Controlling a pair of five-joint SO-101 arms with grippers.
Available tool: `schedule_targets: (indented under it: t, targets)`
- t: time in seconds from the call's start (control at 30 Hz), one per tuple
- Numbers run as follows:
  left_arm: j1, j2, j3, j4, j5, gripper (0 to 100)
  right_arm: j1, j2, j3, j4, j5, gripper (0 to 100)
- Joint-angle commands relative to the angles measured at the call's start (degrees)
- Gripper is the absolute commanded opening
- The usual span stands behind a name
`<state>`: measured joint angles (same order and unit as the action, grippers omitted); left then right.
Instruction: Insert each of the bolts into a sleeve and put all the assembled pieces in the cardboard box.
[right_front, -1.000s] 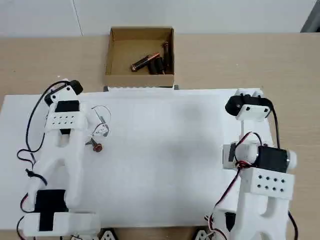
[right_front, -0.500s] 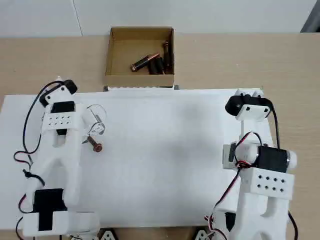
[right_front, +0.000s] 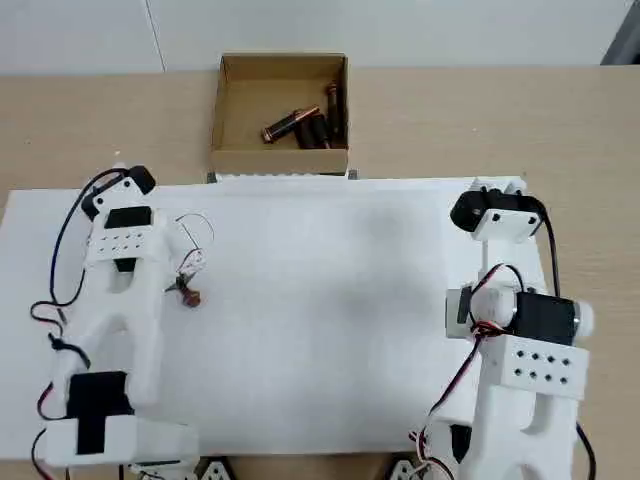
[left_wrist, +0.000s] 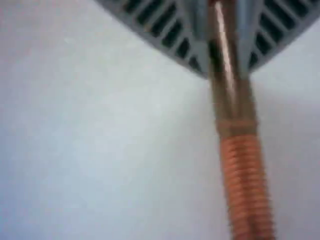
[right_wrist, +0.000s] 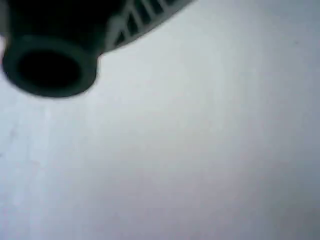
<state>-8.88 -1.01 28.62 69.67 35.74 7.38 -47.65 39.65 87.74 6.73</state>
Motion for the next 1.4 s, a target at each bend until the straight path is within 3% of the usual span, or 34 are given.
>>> schedule_targets:
  t: [0.0,0.53,0.83,1.07,1.37]
  targets:
    - [-0.53,3.08,-0.04,-0.18,-0.09,1,0.22,-0.84,-0.44,-0.92,-0.44,1.0]
    - [-0.53,7.12,-0.84,0.0,-0.09,1,0.31,-1.01,-0.44,-0.84,-0.35,1.0]
    - [-0.44,7.12,-10.68,8.18,-0.09,1,0.22,-0.84,-0.44,-0.92,-0.26,1.1]
    - [-0.44,7.21,-17.01,13.63,-0.09,15,0.22,-0.75,-0.44,-1.01,-0.26,1.2]
    - [1.05,7.74,-16.75,14.42,0.0,13,0.22,-0.75,1.32,-3.38,-0.26,1.1]
